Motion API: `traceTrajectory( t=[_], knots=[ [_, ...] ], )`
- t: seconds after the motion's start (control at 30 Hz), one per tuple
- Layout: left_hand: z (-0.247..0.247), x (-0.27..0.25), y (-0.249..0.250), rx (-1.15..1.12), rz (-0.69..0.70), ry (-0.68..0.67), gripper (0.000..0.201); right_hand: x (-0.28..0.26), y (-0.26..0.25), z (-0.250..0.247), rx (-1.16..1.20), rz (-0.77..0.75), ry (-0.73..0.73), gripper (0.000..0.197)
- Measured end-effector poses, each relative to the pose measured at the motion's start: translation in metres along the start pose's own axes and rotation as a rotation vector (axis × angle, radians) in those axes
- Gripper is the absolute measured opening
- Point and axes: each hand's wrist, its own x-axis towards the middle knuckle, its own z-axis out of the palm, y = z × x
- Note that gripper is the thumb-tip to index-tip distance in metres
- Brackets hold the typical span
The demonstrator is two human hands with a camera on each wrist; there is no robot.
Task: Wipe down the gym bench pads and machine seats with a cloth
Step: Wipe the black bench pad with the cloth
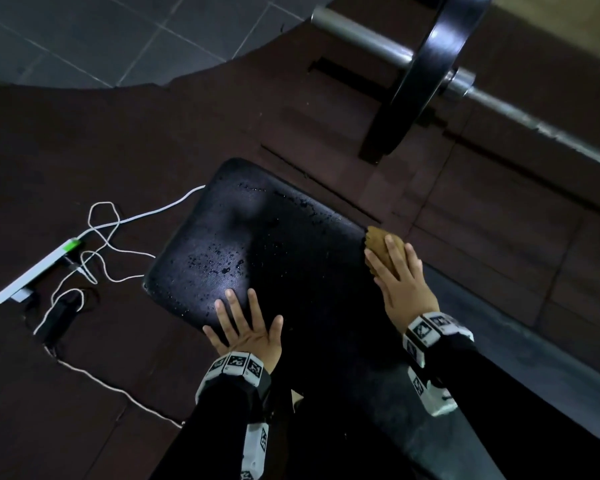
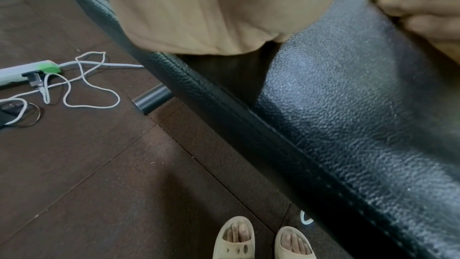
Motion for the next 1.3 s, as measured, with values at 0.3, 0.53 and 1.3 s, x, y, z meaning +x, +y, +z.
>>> traceTrajectory(
  t=[0.3, 0.53, 1.3],
  knots=[
    [0.009, 0.008, -0.003, 0.015, -0.029, 0.059, 0.072, -0.038, -0.041, 0.004, -0.039, -0.142, -0.184, 0.049],
    [0.018, 0.014, -0.006, 0.017, -0.023, 0.127, 0.068, 0.024, -0.019, 0.000, -0.009, -0.207, -0.163, 0.053],
    [0.037, 0.026, -0.008, -0.015, -0.040, 0.291, 0.069, -0.034, 0.086, -0.035, 0.278, 0.318, -0.091, 0.064]
  ],
)
